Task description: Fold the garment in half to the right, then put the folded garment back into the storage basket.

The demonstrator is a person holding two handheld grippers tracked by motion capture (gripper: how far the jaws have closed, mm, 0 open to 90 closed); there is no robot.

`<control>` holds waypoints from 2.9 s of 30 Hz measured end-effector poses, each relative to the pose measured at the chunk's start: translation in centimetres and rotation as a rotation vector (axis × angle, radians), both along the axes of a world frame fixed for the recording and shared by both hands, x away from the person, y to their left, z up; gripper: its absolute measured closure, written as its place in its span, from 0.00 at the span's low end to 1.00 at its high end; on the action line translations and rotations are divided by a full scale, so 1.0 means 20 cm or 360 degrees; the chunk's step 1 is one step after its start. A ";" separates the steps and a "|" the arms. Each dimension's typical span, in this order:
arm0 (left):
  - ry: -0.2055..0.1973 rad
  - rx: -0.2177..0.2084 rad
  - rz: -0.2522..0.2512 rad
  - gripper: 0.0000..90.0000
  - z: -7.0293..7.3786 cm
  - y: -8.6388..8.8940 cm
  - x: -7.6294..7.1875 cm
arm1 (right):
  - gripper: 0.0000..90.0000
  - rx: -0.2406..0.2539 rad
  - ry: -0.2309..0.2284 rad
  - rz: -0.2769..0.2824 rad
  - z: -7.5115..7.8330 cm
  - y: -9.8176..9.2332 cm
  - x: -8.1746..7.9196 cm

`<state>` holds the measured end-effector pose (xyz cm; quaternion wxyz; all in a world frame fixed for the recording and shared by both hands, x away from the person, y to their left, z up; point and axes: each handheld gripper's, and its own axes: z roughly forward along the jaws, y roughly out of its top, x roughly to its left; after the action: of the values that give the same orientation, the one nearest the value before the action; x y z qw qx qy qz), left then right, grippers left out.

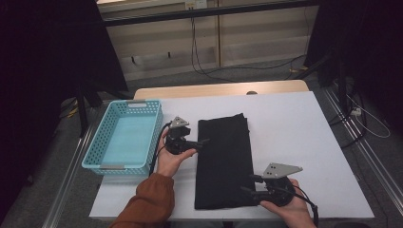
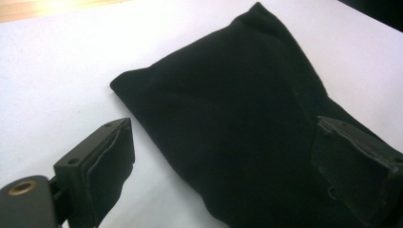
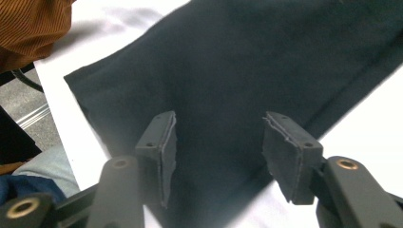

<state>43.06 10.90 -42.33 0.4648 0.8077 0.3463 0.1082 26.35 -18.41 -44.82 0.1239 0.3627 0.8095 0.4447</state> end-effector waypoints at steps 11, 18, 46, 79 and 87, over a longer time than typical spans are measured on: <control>-0.0003 -0.0049 0.0010 0.07 -0.04 0.03 -0.08 | 0.37 0.0018 -0.0010 0.0173 0.00 0.08 0.03; -0.0046 -0.0001 -0.0040 0.06 -0.06 0.01 -0.11 | 0.37 -0.0027 -0.0059 0.0249 0.03 0.13 -0.01; -0.0104 0.0061 0.0032 0.06 -0.06 0.04 -0.11 | 0.61 -0.0277 -0.0081 0.0639 0.03 0.32 -0.02; -0.0044 -0.0013 0.0134 0.08 -0.07 0.02 0.00 | 0.87 -0.0394 -0.0094 0.0678 -0.05 0.34 0.05; -0.0028 0.0021 0.0108 0.11 -0.06 -0.02 0.13 | 0.87 -0.0360 -0.0059 0.0673 -0.05 0.33 0.07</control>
<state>45.74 10.41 -43.44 0.4585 0.7976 0.3686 0.1332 27.66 -11.72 -45.75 0.0827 0.1608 0.9097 0.3738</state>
